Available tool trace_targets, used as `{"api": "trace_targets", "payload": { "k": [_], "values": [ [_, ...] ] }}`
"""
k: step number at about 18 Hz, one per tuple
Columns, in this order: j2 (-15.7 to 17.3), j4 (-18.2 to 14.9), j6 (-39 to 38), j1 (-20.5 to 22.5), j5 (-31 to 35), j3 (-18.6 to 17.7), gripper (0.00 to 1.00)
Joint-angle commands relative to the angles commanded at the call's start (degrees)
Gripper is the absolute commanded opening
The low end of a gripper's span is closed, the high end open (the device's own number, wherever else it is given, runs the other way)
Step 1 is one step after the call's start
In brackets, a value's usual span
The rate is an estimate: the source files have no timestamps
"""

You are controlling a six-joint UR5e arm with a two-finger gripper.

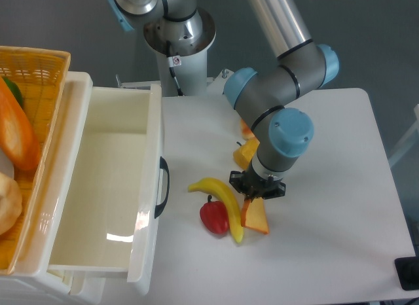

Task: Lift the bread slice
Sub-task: 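Lift the bread slice upward, holding it on edge in the gripper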

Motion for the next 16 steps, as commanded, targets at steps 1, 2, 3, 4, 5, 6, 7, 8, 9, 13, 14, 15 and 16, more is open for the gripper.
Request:
{"api": "trace_targets", "payload": {
  "k": [1,2,3,4,5,6,7,8,9,13,14,15,16],
  "values": [
    [0.5,-0.3,0.2,0.0,-0.1,1.0,0.05],
    [1.1,-0.3,0.3,0.1,-0.1,1.6,0.05],
    [1.7,-0.3,0.8,0.3,-0.2,2.0,0.05],
    [2.5,-0.3,2.4,0.4,-0.3,2.0,0.05],
    [3.7,-0.3,4.6,0.4,-0.5,1.8,0.05],
    [4.9,-0.3,6.8,0.5,-0.5,1.3,0.05],
    [6.0,-0.3,8.4,0.6,-0.8,0.9,0.05],
    [6.8,-0.4,9.6,0.5,-1.4,0.5,0.05],
    [7.6,-0.4,10.4,0.5,-2.2,0.3,0.05],
    [11.0,-0.4,11.4,-1.5,-2.9,-0.9,0.05],
    [11.4,-0.3,12.7,-2.1,-2.8,-1.8,0.05],
    [11.8,-0.4,16.1,-2.2,-2.7,-2.5,0.05],
    [12.7,-0.8,19.7,-2.3,-2.4,-3.4,0.05]
  ]
}}
